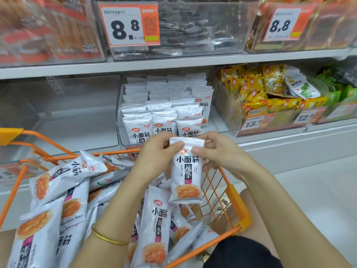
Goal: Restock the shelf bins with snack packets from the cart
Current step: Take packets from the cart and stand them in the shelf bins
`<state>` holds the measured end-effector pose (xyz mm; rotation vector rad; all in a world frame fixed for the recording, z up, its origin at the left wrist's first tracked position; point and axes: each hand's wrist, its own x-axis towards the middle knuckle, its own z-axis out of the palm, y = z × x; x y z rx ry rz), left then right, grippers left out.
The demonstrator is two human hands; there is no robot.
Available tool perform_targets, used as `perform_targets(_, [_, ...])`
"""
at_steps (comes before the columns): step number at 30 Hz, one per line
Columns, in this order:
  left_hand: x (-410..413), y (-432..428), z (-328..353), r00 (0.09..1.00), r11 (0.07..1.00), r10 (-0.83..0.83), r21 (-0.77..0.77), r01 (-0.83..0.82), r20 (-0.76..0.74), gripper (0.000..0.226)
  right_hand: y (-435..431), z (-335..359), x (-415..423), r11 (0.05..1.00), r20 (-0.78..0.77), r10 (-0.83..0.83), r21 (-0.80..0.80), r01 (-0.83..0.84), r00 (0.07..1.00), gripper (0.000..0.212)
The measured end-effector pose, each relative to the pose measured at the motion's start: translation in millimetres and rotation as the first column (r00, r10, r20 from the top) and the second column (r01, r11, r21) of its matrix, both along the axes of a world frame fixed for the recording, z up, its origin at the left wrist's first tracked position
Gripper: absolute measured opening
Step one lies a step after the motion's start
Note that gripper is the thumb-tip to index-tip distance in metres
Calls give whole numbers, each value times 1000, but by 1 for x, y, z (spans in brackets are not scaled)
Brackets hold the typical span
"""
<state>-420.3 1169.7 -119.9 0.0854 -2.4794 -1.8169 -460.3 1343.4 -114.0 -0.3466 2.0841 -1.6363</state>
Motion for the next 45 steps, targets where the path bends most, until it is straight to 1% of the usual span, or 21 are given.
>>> perform_targets(2, [-13,7,12,996,999,46,-15,-47,-80,14,4,3,1,1000,1,-10,-19,10,1000,24])
perform_targets(4, [-26,16,22,988,998,61,-27,-65,-142,12,8,9,-1,1000,-48,-20,-13,19,999,23])
perform_targets(5, [-32,21,26,984,997,72,-17,-76,-164,9,10,14,-6,998,-88,-61,-12,60,994,21])
perform_targets(7, [-44,28,31,975,994,108,-1,-110,-193,5,16,26,-20,976,-231,-208,17,218,950,17])
perform_targets(8, [-49,29,31,969,990,122,-49,-136,-214,13,19,33,-30,947,-325,-287,42,317,901,16])
perform_targets(10, [-60,29,28,958,939,98,-294,-179,-270,28,23,45,-52,862,-513,-370,122,492,775,19])
perform_targets(12, [-70,25,20,953,808,24,-556,-196,-301,35,21,51,-74,761,-659,-330,237,604,675,22])
perform_targets(14, [-79,23,10,970,682,-38,-716,-150,-239,41,12,48,-96,680,-715,-254,347,645,652,23])
perform_targets(15, [-82,24,6,979,636,-56,-763,-115,-194,44,7,44,-106,655,-710,-226,395,644,666,22])
perform_targets(17, [-83,24,-3,987,582,-74,-810,-73,-142,48,-2,28,-124,623,-673,-188,482,617,716,21])
perform_targets(20, [-82,22,-11,984,545,-90,-835,-78,-151,47,-10,2,-148,637,-568,-174,558,532,804,17])
perform_targets(24, [-83,21,-12,981,539,-97,-837,-88,-166,46,-16,-21,-167,723,-398,-249,530,443,883,28])
perform_targets(26, [-83,21,-12,981,545,-100,-834,-83,-164,46,-19,-28,-172,737,-356,-293,507,447,887,30])
perform_targets(29, [-84,21,-13,980,554,-106,-828,-82,-168,46,-22,-34,-176,726,-339,-352,490,482,873,32])
perform_targets(34, [-84,19,-14,976,570,-114,-817,-87,-184,47,-24,-36,-173,715,-316,-377,498,490,871,33])
perform_targets(37, [-76,17,-13,957,616,-104,-773,-153,-273,45,-22,-28,-158,704,-337,-363,512,493,869,34])
perform_targets(39, [-62,15,-12,918,656,-70,-712,-252,-389,37,-16,-15,-138,674,-440,-311,523,522,842,33])
perform_targets(41, [-43,15,-12,877,671,-40,-664,-331,-478,25,-8,-4,-110,679,-586,-245,465,568,772,33])
perform_targets(42, [-33,16,-11,886,674,-40,-667,-318,-463,19,-4,-1,-94,717,-626,-241,400,571,741,32])
perform_targets(43, [-23,18,-12,918,682,-47,-684,-258,-393,15,-2,1,-77,767,-638,-250,329,551,728,29])
perform_targets(45, [-9,22,-23,985,668,-76,-741,-66,-156,13,-6,-6,-44,857,-606,-250,224,464,755,22])
